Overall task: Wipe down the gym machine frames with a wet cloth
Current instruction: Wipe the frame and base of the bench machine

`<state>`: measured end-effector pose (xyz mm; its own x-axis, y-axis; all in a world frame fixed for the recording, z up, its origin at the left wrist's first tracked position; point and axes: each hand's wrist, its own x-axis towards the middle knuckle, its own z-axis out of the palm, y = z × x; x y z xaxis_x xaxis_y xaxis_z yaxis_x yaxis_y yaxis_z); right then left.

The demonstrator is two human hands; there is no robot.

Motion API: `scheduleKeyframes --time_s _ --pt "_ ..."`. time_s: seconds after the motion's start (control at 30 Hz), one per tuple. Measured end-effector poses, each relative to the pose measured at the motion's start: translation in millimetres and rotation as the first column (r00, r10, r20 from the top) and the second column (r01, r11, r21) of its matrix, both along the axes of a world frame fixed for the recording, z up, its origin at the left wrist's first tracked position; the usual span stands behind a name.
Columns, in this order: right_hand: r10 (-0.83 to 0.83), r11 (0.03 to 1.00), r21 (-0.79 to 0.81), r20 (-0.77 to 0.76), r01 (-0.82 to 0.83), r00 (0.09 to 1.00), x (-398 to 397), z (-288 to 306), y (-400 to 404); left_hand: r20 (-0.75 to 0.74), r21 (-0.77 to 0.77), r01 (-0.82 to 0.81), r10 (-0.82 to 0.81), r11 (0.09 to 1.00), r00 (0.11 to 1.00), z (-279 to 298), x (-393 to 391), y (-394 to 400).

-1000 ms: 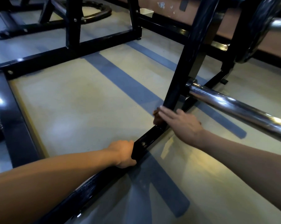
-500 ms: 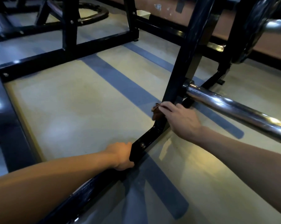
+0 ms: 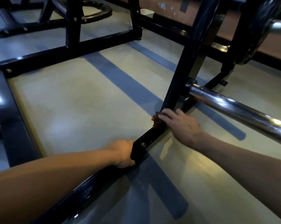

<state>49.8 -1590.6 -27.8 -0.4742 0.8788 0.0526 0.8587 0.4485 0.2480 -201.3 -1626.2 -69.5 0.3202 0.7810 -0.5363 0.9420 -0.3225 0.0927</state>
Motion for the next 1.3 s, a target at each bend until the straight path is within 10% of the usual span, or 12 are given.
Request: scheduleKeyframes --time_s 0.2,0.4,0.63,0.83,1.07,1.3 --pt "-0.093 0.891 0.412 -0.25 0.192 0.964 8.6 21.1 26.0 0.002 0.01 -0.001 0.001 1.0 1.0 -4.7 -2.5 -0.1" --pt "0.041 0.992 -0.116 0.02 -0.038 0.999 -7.9 -18.6 0.0 0.002 0.0 0.005 -0.005 1.0 1.0 -2.4 -2.3 1.6" --pt "-0.096 0.897 0.387 -0.301 0.213 0.949 -3.5 12.6 27.3 -0.02 0.029 0.03 -0.029 0.999 0.999 -6.4 -3.9 2.2" --pt "0.091 0.989 -0.114 -0.047 -0.096 0.995 7.9 -26.2 11.6 -0.053 0.029 0.063 -0.062 0.998 0.997 -4.1 -2.6 3.9" --pt "-0.073 0.896 0.377 -0.395 0.234 0.916 -1.0 28.3 30.9 -0.043 0.021 0.052 -0.051 0.998 0.998 -9.4 -3.5 5.0" --pt "0.137 0.985 -0.115 0.037 -0.132 0.99 8.7 -19.0 7.2 -0.056 -0.001 0.038 -0.038 0.999 0.998 -7.0 -4.0 1.8"
